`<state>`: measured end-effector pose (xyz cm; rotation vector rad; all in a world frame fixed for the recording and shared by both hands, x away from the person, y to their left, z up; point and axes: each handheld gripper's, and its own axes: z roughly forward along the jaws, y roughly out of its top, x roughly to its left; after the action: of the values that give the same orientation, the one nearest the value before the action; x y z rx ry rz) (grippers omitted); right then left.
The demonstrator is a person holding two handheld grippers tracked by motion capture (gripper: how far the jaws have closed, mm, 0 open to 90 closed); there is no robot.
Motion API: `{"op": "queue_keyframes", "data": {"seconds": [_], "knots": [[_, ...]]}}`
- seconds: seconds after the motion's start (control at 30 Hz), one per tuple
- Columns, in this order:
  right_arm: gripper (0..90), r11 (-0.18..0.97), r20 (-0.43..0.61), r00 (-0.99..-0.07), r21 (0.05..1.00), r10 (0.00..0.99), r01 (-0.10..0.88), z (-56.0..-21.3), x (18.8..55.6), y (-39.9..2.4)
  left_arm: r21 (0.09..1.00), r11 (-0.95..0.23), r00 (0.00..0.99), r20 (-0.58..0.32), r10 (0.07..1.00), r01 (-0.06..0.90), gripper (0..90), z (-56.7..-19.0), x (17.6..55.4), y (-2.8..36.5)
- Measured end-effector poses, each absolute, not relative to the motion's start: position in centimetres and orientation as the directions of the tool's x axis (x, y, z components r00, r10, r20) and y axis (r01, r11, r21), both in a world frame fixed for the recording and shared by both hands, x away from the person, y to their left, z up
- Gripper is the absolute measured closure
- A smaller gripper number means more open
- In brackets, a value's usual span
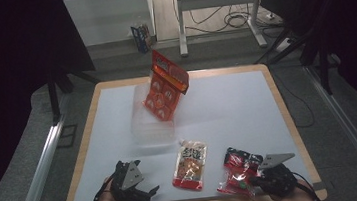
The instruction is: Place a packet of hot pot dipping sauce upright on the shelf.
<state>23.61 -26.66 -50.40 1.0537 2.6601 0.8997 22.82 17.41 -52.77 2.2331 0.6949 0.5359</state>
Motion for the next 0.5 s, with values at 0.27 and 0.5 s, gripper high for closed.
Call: {"op": "queue_keyframes", "data": {"seconds": [0.27, 0.5], "knots": [[88.3, 0.556, 0.128, -0.746, 0.589, 0.653, 0.587, -50.7, 24.1, -24.5, 0.746, -0.582, 0.768, 0.152, 0.622, 0.323, 0.0, -52.8, 22.8, 17.2], [88.2, 0.547, 0.135, -0.746, 0.596, 0.652, 0.587, -50.9, 24.3, -23.8, 0.746, -0.579, 0.773, 0.139, 0.619, 0.329, 0.0, -52.7, 22.8, 17.1]]}}
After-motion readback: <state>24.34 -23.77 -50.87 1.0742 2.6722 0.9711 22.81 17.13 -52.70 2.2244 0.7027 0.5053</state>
